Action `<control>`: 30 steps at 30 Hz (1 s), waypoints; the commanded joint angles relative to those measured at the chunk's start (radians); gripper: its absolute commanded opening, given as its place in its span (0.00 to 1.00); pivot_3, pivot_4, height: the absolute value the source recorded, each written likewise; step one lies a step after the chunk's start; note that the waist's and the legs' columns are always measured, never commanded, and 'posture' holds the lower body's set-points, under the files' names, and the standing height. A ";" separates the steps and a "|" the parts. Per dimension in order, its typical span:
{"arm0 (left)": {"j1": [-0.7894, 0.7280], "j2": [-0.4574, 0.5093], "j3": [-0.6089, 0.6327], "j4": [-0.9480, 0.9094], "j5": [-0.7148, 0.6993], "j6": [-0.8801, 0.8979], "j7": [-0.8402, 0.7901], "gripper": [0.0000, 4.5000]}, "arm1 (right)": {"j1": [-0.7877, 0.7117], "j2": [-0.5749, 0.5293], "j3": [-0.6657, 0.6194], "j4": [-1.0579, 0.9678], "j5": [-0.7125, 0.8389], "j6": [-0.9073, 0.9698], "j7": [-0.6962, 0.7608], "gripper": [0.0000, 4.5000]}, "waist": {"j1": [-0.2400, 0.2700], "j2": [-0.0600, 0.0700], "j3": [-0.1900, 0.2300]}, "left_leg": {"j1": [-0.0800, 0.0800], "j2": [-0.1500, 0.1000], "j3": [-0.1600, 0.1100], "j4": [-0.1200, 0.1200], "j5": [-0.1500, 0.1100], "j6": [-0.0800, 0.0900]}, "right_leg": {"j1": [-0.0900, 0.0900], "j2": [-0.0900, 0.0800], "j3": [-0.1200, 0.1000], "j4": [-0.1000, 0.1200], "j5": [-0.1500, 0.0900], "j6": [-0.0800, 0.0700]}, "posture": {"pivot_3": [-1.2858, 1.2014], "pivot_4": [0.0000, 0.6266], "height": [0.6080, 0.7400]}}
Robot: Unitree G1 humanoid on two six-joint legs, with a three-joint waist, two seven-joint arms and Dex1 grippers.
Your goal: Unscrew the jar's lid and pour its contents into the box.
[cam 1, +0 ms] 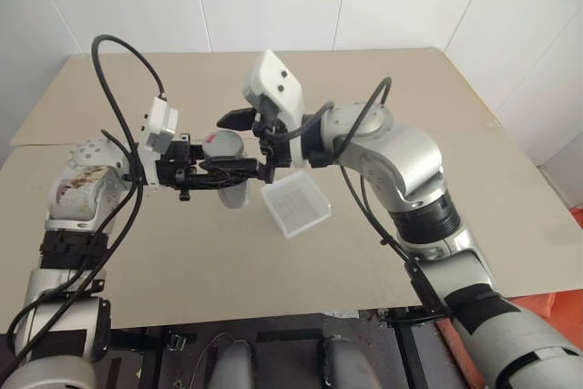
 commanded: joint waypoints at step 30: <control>0.038 -0.017 0.027 -0.023 0.011 -0.056 0.019 0.44 | 0.165 -0.292 -0.384 -0.125 0.108 0.131 -0.129 0.61 | 0.022 -0.001 -0.043 | -0.008 -0.002 0.000 -0.002 0.001 -0.001 | -0.008 -0.002 0.000 -0.001 0.000 0.000 | 0.52 0.00 1.00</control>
